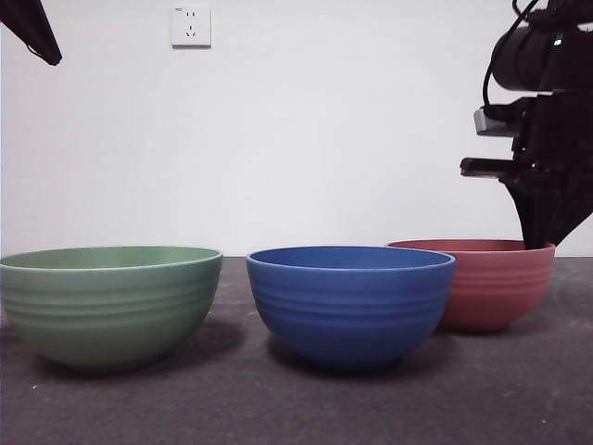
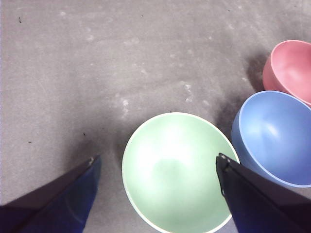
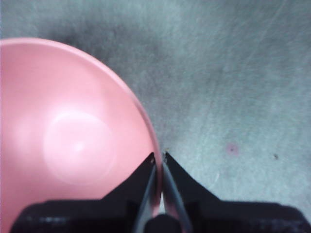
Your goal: Pick up the green bowl on the top,put the green bowl on the left,pick up the red bowl in the middle,put the red bowl on the right
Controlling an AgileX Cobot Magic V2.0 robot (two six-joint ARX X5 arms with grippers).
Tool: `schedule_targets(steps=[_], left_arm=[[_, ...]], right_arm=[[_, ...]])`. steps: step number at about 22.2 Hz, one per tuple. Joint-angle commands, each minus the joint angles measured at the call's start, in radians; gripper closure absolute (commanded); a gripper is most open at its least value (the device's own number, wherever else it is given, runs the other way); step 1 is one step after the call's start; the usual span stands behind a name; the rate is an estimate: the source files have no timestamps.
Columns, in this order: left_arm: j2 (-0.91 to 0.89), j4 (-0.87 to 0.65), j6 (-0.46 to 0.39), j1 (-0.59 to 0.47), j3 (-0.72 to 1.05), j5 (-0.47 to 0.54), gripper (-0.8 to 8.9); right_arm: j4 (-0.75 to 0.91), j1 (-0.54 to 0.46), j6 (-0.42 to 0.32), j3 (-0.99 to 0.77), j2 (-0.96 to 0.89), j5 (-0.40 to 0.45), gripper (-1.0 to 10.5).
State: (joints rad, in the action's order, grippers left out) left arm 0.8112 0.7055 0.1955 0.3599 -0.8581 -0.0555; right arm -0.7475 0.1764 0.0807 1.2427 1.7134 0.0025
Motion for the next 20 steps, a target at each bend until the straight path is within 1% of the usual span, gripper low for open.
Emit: schedule_targets(steps=[1, 2, 3, 6, 9, 10, 11, 12, 13, 14, 15, 17, 20], left_arm=[[0.0, -0.001, 0.007, 0.001, 0.006, 0.003, 4.18], [0.0, -0.002, 0.007, 0.001, 0.006, 0.003, 4.18], [0.0, -0.003, 0.007, 0.001, 0.006, 0.003, 4.18], [0.0, -0.013, 0.006, 0.001, 0.006, 0.003, 4.18], [0.0, -0.07, 0.002, 0.001, 0.006, 0.003, 4.23], [0.0, -0.094, -0.006, 0.001, 0.006, 0.002, 4.7], [0.0, -0.116, -0.016, 0.001, 0.006, 0.002, 5.37], [0.0, -0.132, -0.018, 0.001, 0.006, 0.002, 6.32], [0.0, -0.148, -0.023, 0.001, 0.006, 0.0, 7.6], [0.0, -0.161, -0.028, 0.001, 0.006, 0.0, 8.25], [-0.002, -0.172, -0.043, 0.001, 0.006, -0.001, 8.22], [-0.004, -0.182, -0.061, 0.001, 0.007, -0.003, 8.22], [-0.056, -0.212, -0.092, 0.001, 0.042, -0.005, 8.23]], right_arm=[[0.014, 0.002, -0.004, -0.006, 0.009, 0.0, 7.5], [0.021, 0.002, -0.004, -0.006, 0.005, 0.0, 6.8], [0.022, 0.002, -0.004, -0.006, -0.008, 0.003, 6.5], [0.029, 0.012, -0.003, -0.006, -0.113, -0.006, 6.6], [0.092, 0.075, -0.005, -0.006, -0.319, -0.084, 6.6], [0.125, 0.105, -0.011, -0.006, -0.391, -0.082, 6.7], [0.151, 0.142, -0.021, -0.006, -0.46, -0.081, 6.8], [0.166, 0.181, -0.029, -0.007, -0.522, -0.081, 7.7], [0.175, 0.22, -0.035, -0.012, -0.579, -0.079, 8.8], [0.18, 0.253, -0.04, -0.024, -0.634, -0.072, 9.7], [0.196, 0.278, -0.042, -0.051, -0.689, -0.056, 9.6], [0.236, 0.319, -0.042, -0.151, -0.807, 0.032, 9.6], [0.332, 0.338, -0.028, -0.396, -1.012, 0.118, 9.6]])
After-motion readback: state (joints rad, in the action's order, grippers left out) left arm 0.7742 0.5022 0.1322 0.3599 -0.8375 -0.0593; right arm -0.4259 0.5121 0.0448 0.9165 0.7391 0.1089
